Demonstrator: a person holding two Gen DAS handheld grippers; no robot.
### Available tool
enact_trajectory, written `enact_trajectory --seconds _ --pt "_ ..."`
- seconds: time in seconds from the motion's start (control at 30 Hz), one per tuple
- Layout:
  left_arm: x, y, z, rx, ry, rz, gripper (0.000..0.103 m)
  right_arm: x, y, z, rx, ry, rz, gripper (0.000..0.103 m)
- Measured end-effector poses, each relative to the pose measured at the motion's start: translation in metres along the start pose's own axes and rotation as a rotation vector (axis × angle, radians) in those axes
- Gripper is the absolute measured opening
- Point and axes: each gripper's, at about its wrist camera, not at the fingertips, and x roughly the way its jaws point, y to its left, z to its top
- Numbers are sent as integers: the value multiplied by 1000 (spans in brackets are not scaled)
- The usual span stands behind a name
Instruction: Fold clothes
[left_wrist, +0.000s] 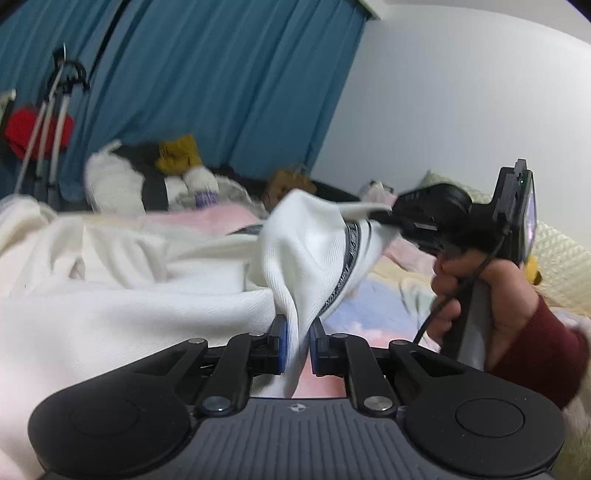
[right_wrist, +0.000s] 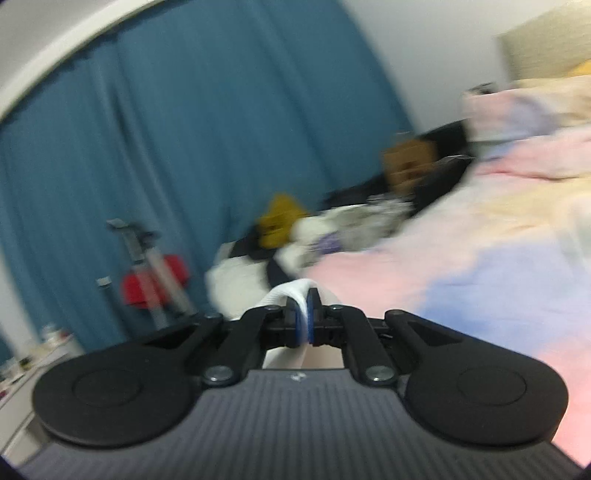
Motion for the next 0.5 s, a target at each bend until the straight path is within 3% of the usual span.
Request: enact_trajectory --seconds 0.13,0.2,0.23,0.33,0.4,0.43,0.47,0.5 --pt "20 -4 -20 34 198 90 13 11 -34 -27 74 268 -133 9" --pt "28 -5 -38 23 300 123 13 11 -57 -34 172 352 -144 11" --pt "33 -3 -42 16 332 131 13 9 -64 -33 200 367 -137 17" --pt "36 4 -43 7 352 139 13 -5 -72 -21 230 356 -99 37" --pt "38 9 -42 -25 355 136 13 -13 -69 -12 197 278 -71 58" --pt "36 10 -40 -50 356 136 13 -13 -66 -6 168 241 -48 77" --pt "34 10 -39 -67 358 137 13 -13 -64 0 139 205 -26 88" --pt "34 12 -36 -71 360 137 13 -7 -60 4 105 192 -4 88"
